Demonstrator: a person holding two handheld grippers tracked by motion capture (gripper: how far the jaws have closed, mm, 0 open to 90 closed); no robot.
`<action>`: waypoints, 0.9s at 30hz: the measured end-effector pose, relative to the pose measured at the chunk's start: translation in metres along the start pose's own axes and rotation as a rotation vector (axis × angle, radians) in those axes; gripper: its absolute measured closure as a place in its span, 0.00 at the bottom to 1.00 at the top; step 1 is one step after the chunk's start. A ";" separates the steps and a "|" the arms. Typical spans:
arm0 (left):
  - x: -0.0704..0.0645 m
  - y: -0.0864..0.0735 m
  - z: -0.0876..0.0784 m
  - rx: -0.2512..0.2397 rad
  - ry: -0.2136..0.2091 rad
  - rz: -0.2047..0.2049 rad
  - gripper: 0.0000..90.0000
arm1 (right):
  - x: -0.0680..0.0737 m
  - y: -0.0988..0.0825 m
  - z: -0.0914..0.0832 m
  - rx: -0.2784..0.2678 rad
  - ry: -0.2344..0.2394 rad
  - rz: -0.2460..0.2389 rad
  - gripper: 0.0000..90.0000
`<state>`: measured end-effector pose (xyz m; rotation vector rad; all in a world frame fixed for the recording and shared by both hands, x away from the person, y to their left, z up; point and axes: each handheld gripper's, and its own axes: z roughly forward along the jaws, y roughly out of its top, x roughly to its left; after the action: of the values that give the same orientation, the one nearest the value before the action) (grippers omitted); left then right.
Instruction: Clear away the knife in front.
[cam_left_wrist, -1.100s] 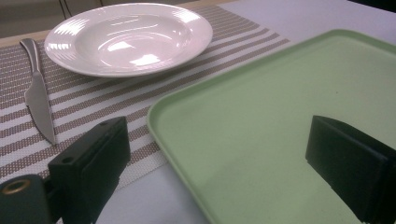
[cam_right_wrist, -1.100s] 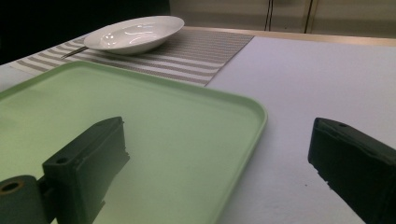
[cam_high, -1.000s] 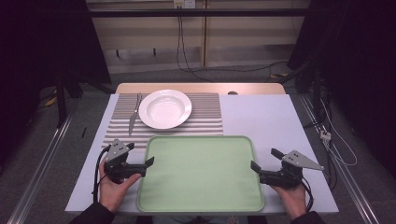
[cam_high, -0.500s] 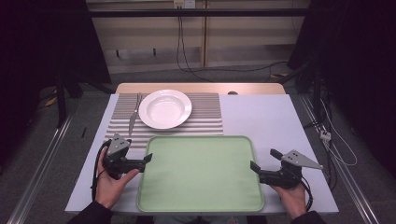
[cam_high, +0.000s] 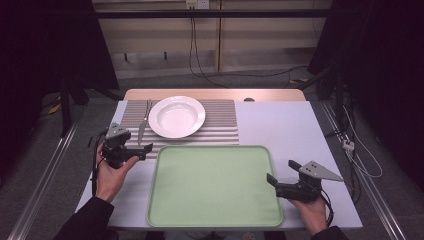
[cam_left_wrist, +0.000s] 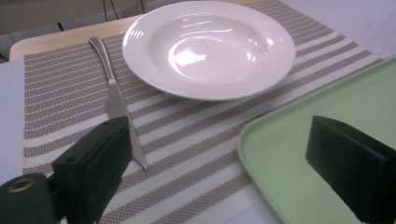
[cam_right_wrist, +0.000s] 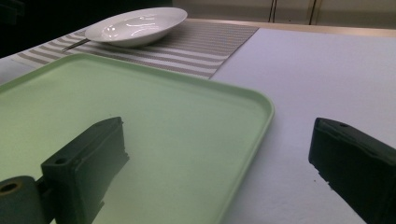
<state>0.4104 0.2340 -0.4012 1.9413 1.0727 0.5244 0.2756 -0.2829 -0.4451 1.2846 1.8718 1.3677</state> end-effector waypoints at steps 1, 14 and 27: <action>0.003 0.002 0.002 0.002 0.005 0.000 0.10 | 0.000 0.000 0.000 0.004 0.003 0.002 0.04; 0.046 0.027 0.030 0.035 0.039 -0.051 0.13 | 0.001 0.000 0.000 0.004 0.006 0.000 0.04; 0.093 0.036 0.074 0.136 0.114 -0.127 0.15 | 0.000 0.000 -0.001 0.007 -0.002 0.005 0.04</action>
<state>0.5286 0.2671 -0.4164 1.9632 1.3248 0.5074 0.2752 -0.2834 -0.4451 1.2941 1.8749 1.3633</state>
